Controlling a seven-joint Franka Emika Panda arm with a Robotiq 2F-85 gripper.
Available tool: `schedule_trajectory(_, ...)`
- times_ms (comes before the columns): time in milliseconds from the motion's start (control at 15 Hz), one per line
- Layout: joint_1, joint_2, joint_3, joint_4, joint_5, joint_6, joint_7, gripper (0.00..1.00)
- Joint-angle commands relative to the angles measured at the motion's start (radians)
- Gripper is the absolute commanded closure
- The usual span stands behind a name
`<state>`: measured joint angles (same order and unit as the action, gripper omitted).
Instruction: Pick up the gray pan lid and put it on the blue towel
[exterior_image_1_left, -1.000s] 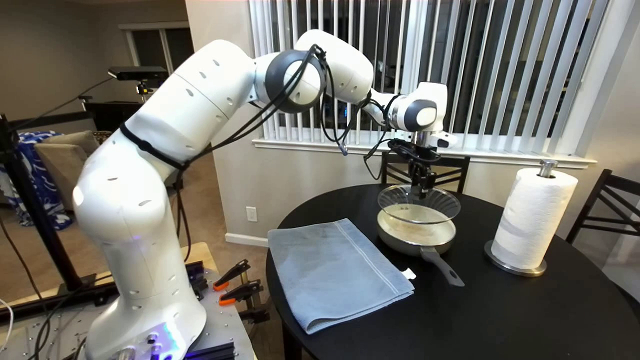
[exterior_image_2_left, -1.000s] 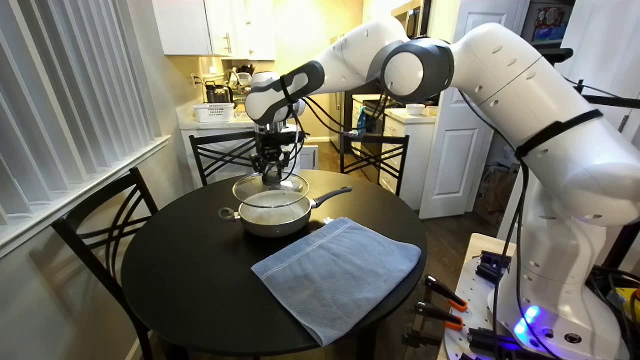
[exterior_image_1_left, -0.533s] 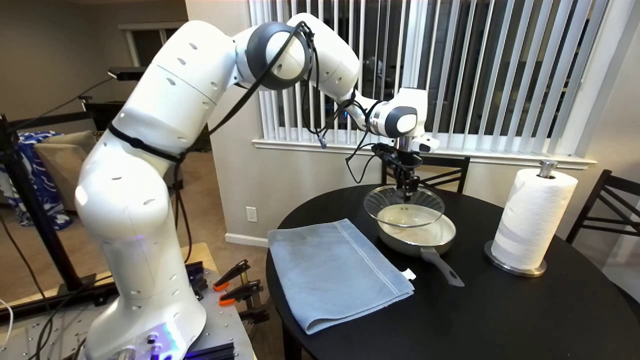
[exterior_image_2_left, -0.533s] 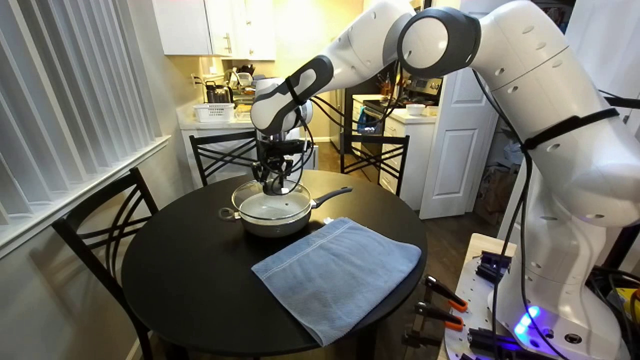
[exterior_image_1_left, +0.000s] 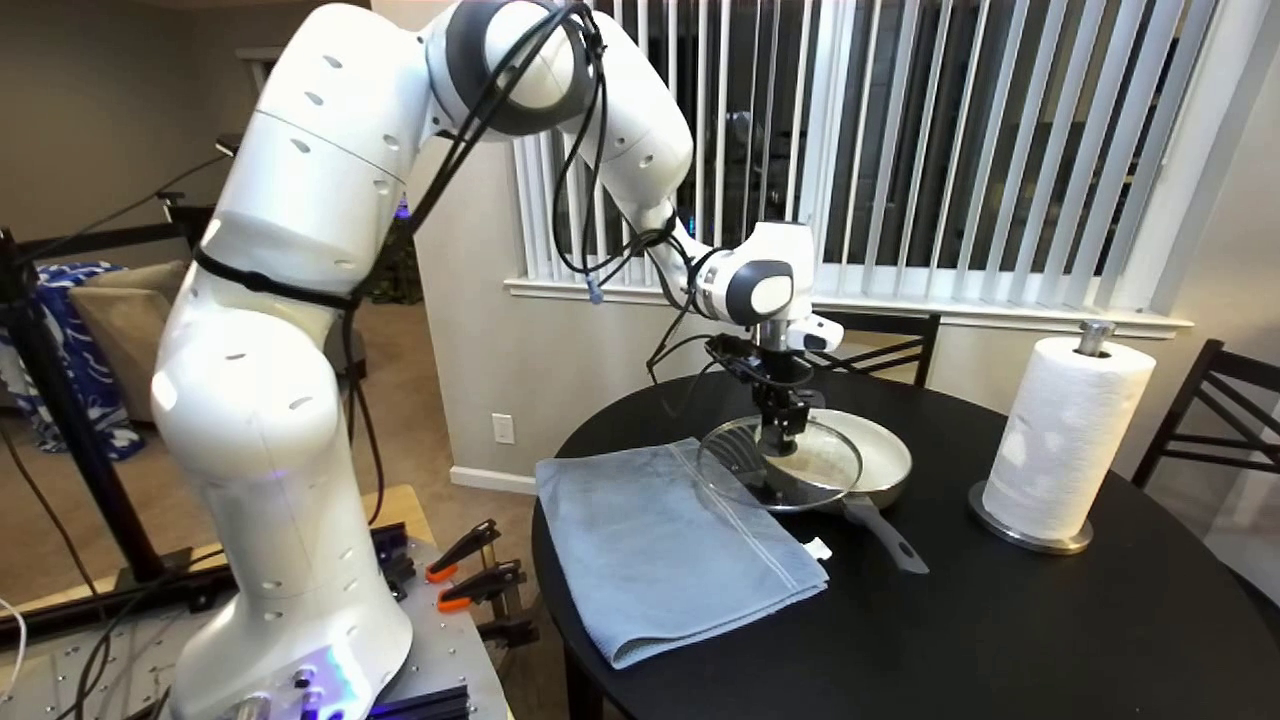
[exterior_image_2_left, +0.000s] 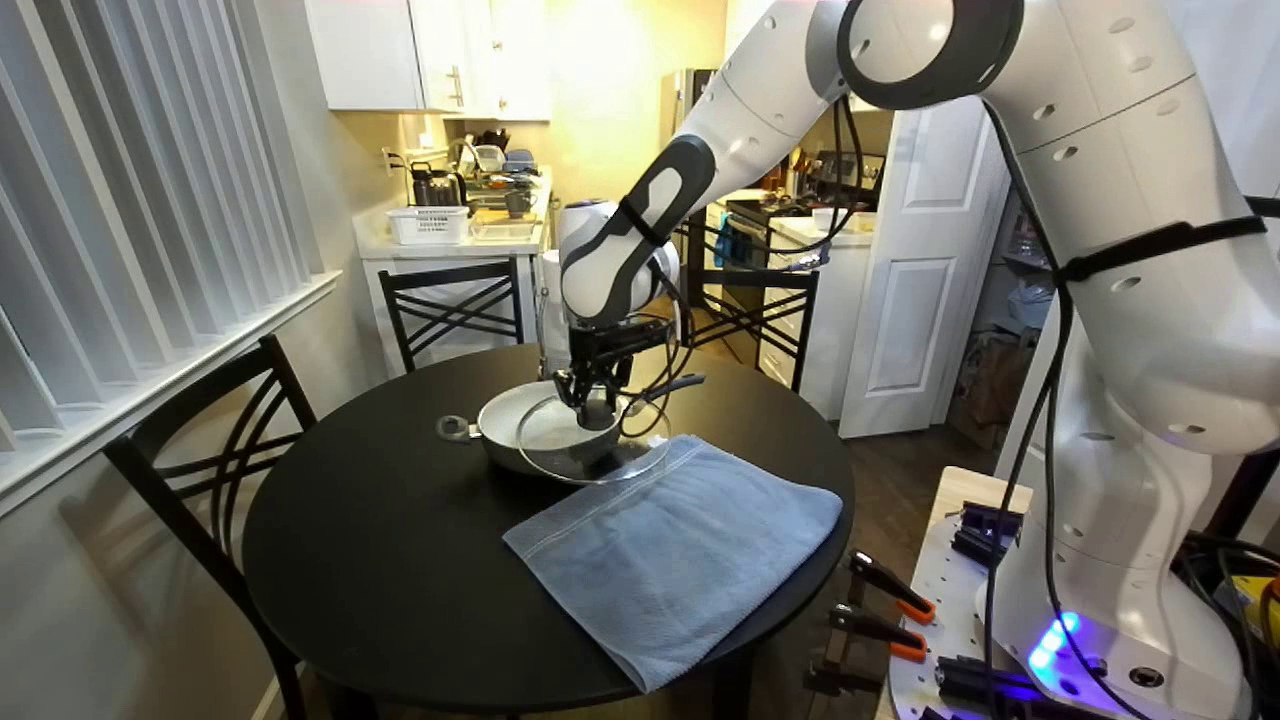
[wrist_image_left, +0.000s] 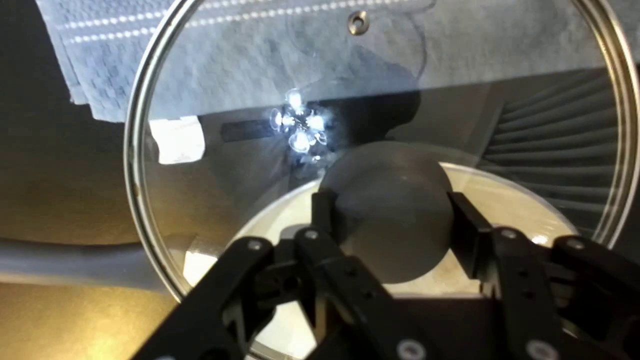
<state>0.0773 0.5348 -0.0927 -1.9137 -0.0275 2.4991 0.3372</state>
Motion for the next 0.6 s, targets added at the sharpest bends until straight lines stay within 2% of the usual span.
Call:
schedule_trajectory(0, -0.001, -0.147, -0.017, -0.248, -0.049, 0.142, -0.069, 0.67)
schedule_trajectory(533, 0.02, -0.339, -0.026, -0.7, -0.144, 0.436, -0.147, 0.67)
